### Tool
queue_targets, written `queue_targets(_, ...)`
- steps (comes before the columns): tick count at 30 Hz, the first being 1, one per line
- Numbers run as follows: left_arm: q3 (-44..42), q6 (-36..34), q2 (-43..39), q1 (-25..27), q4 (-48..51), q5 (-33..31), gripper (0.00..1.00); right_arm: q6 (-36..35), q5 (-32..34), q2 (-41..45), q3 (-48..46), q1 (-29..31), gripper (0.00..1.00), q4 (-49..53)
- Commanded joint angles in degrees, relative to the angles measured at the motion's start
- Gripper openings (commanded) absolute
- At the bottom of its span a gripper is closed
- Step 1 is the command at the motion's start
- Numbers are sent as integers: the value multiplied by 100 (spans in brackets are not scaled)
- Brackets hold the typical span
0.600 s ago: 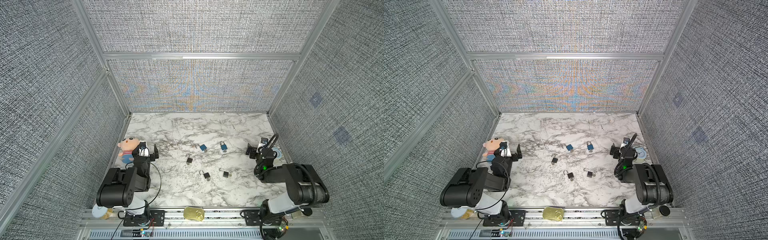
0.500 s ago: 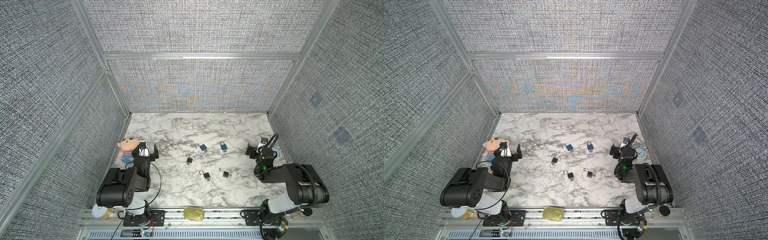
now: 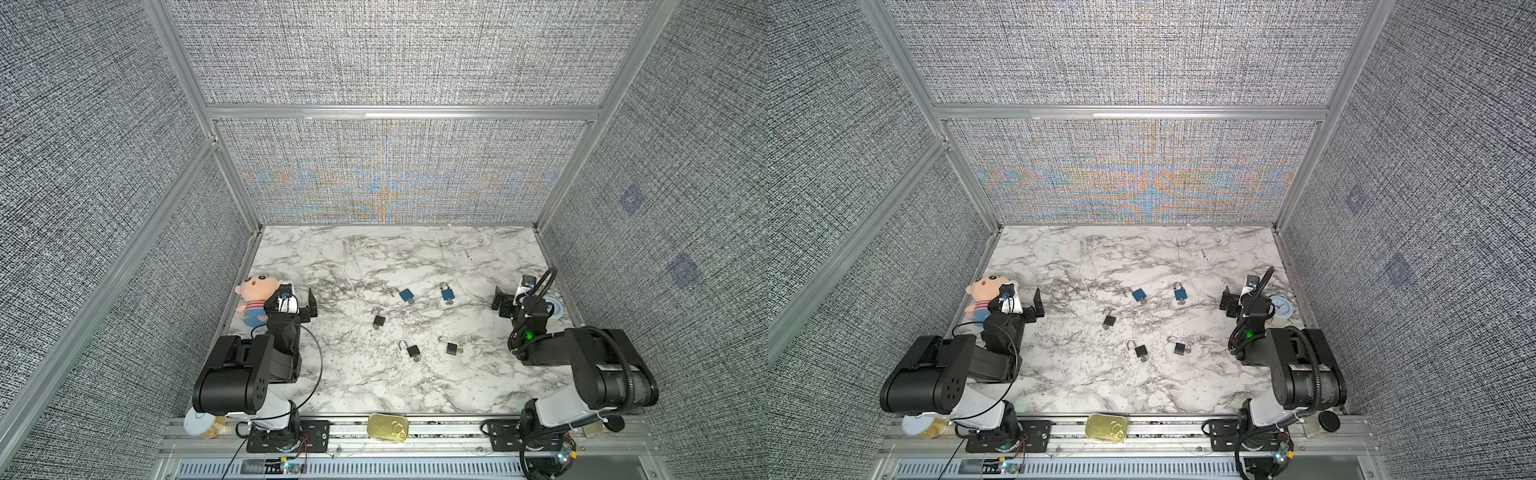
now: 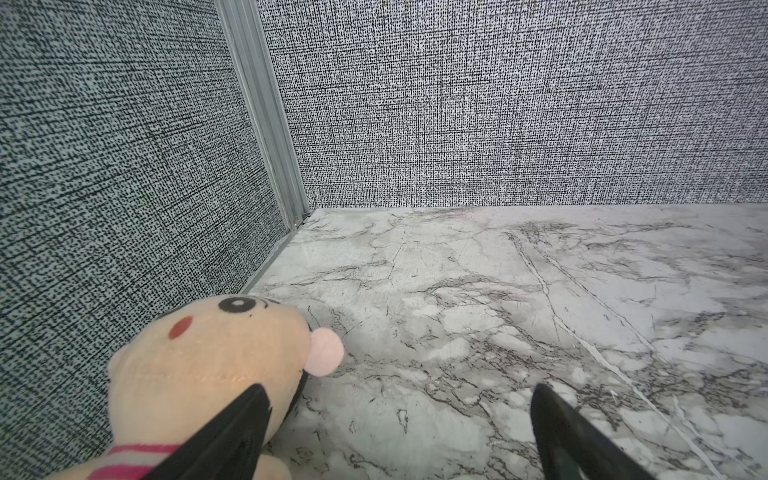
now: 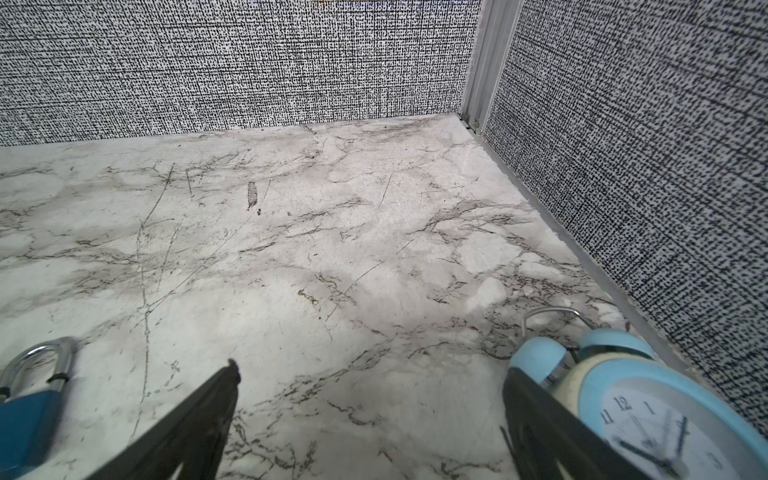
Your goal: Lock with the key
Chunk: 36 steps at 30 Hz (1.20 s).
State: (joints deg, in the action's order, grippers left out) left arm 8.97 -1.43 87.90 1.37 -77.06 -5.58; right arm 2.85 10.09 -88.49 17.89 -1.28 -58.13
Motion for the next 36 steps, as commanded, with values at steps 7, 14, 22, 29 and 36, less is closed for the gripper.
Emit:
queue_targets(7, 15, 3, 4, -5, -152, 38, 99, 5, 11, -2, 12, -3, 99, -148)
queue_targets(14, 26, 2, 9, -5, -143, 40, 99, 7, 2, -8, 17, 1, 99, -133)
queue_targets(22, -2, -24, -30, -1, -219, -30, 82, -35, -6, 79, 29, 38, 99, -78)
queue_targets(29, 1069, 519, -2028, 10, 3095, -419, 53, 363, 338, 1009, 2093, 374, 84, 4274)
queue_targets(36, 2371, 1760, -1906, 261, 5171, -200, 43, 571, 324, 488, 3143, 1362, 75, 5961)
